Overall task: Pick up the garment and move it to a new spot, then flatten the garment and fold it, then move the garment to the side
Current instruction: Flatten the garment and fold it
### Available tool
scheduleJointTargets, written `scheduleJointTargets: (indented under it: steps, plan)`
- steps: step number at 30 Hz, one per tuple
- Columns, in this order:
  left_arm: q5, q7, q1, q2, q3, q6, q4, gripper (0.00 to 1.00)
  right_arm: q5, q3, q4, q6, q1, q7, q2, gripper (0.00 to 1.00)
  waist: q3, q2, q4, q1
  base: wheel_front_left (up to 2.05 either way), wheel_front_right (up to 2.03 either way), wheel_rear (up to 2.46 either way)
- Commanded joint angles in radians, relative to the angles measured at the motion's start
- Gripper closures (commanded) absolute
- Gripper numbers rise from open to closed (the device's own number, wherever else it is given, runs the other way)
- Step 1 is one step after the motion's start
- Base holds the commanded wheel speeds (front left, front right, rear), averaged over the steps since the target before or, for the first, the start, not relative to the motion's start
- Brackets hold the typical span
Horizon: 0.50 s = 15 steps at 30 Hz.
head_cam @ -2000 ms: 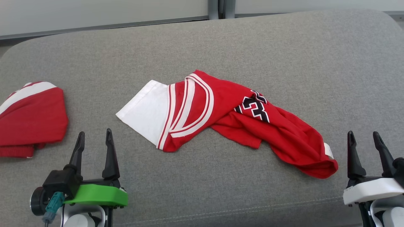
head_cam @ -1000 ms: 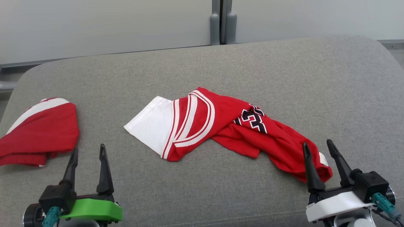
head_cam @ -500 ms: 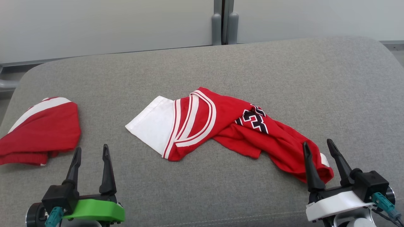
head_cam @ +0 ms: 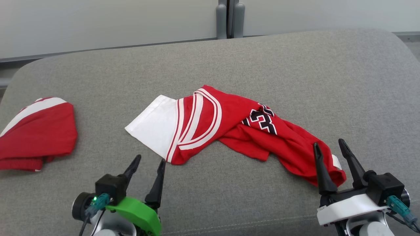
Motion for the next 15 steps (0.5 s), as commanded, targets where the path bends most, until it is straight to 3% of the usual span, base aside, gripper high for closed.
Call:
scheduleJointTargets:
  steps: [1,8,15]
  plan:
    - [-0.006,0.028,-0.029,0.005,-0.013,-0.015,0.016,0.00,0.001,-0.001,-0.004,-0.001,-0.017,-0.002,-0.002,0.00,0.012,0.0000,-0.010,0.0000,0.00,0.00,0.00]
    - [-0.025,0.194,-0.144,0.019,-0.089,-0.082,0.142,0.00,0.006,0.008,-0.006,-0.001,-0.045,-0.002,0.001,0.00,0.058,0.0000,-0.044,0.0000,0.00,0.00,0.00]
    - [-0.013,0.229,-0.256,0.024,-0.144,-0.109,0.266,0.00,0.010,0.006,-0.013,-0.001,-0.067,-0.002,0.008,0.00,0.106,0.0000,-0.080,0.0000,0.00,0.00,0.00]
